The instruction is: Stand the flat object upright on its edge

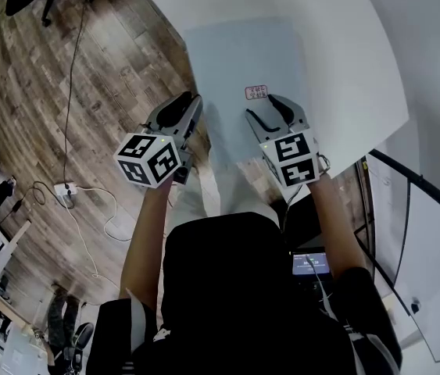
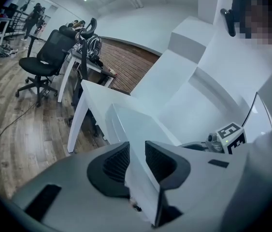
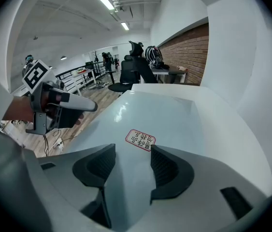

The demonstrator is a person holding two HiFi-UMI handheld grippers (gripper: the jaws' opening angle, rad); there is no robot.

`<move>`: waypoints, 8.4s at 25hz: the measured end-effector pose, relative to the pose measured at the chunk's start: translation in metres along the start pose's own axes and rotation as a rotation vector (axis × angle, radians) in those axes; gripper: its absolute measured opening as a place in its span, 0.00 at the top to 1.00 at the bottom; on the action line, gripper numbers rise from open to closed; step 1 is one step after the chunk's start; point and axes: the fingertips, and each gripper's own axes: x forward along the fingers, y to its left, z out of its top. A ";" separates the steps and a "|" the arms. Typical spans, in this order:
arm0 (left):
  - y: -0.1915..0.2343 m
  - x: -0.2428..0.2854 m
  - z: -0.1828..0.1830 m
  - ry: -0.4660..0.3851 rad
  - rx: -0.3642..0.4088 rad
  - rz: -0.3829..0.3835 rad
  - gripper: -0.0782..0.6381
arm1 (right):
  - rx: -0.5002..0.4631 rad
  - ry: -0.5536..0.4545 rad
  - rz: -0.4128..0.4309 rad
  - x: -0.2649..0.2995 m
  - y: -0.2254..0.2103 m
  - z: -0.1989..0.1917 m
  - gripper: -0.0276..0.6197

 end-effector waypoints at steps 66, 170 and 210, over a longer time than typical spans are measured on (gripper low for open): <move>-0.001 0.072 -0.039 0.210 -0.341 -0.393 0.39 | -0.029 0.015 0.029 -0.014 0.017 -0.027 0.57; -0.229 0.004 -0.028 0.251 0.730 -0.411 0.47 | 0.500 -0.090 -0.364 -0.129 -0.063 -0.044 0.88; -0.302 0.117 -0.026 0.291 0.759 -0.400 0.44 | 0.532 -0.185 -0.367 -0.161 -0.175 -0.050 0.88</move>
